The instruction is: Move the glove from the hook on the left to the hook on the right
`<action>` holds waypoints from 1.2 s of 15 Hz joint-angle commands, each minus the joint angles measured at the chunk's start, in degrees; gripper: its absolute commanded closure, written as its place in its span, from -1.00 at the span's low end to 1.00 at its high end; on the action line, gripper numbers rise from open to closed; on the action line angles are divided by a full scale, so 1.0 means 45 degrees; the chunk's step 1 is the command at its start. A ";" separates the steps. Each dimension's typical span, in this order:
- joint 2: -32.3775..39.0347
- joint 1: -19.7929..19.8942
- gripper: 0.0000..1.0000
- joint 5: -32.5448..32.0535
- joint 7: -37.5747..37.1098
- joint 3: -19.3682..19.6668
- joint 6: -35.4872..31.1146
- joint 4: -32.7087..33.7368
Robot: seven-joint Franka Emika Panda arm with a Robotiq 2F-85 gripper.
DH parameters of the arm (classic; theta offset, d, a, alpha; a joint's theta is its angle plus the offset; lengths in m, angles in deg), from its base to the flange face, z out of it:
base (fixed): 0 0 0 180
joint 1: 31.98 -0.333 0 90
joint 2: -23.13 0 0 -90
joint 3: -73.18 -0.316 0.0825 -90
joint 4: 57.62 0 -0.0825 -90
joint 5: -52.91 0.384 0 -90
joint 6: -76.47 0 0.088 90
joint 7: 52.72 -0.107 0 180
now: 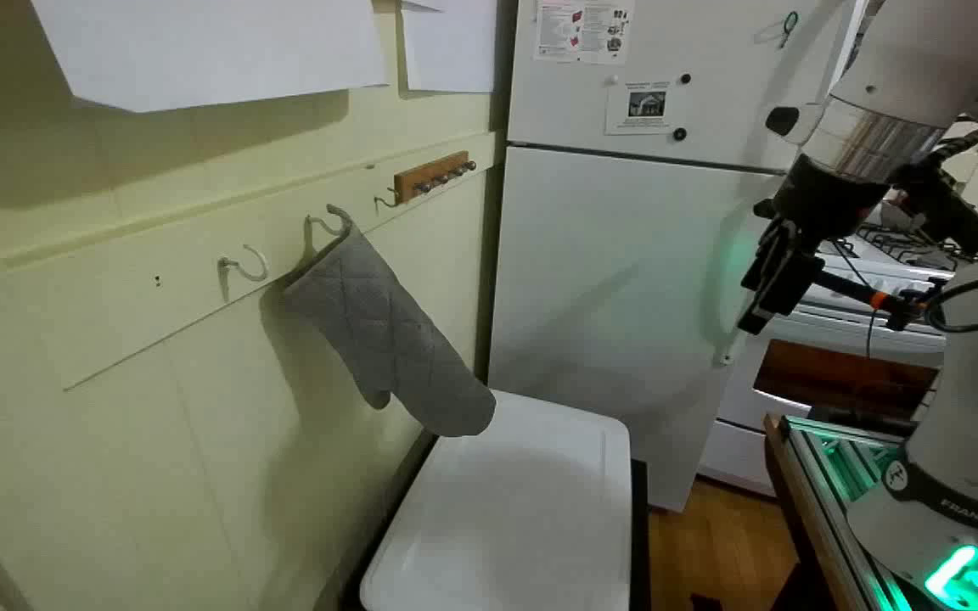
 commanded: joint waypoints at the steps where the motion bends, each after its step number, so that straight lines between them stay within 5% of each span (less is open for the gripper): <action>1: 0.0037 -0.0048 -1.00 -0.0046 -0.0031 0.0049 0.0033 -0.0047; 10: 0.0390 -0.0024 -1.00 0.0007 0.0033 0.0140 -0.0177 -0.0046; 18: 0.4784 0.0744 -1.00 -0.0121 -0.1040 -0.0671 -0.7447 0.1007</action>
